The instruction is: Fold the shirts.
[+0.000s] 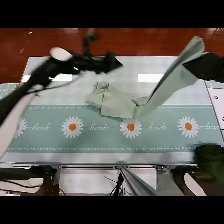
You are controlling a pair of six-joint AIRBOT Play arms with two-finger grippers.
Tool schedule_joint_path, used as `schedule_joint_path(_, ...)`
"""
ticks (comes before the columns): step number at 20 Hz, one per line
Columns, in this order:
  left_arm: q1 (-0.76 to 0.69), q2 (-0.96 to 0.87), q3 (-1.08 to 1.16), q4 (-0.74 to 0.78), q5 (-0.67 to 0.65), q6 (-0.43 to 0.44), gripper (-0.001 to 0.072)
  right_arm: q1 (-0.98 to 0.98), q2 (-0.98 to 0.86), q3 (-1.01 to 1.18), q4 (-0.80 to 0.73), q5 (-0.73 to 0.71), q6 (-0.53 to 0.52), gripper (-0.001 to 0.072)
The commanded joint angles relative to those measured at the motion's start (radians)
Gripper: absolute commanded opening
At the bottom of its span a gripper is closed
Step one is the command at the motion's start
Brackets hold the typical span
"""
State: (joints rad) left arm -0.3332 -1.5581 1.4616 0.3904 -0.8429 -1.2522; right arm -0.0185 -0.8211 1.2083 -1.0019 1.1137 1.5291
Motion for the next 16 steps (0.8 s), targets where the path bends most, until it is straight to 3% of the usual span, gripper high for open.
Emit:
schedule_joint_path(1,0.23,0.203,0.001,0.076,-0.068,0.01,0.0025,0.13,-0.098,0.0,0.067,-0.135,-0.037,0.0014)
schedule_joint_path(7,0.493,0.454,0.0,0.093,-0.247,0.011,0.0026,0.432,-0.385,0.0,0.076,-0.422,-0.021,0.0014)
schedule_joint_path(13,0.485,0.566,0.0,0.119,-0.377,0.011,0.0027,0.647,-0.687,0.001,0.159,-0.729,-0.004,0.0016)
schedule_joint_path(14,0.47,0.57,0.0,0.119,-0.385,0.011,0.0027,0.668,-0.724,0.001,0.222,-0.789,0.008,0.0043)
schedule_joint_path(16,0.441,0.568,-0.002,0.12,-0.394,0.011,0.0027,0.695,-0.776,0.001,0.372,-0.885,0.016,0.0327)
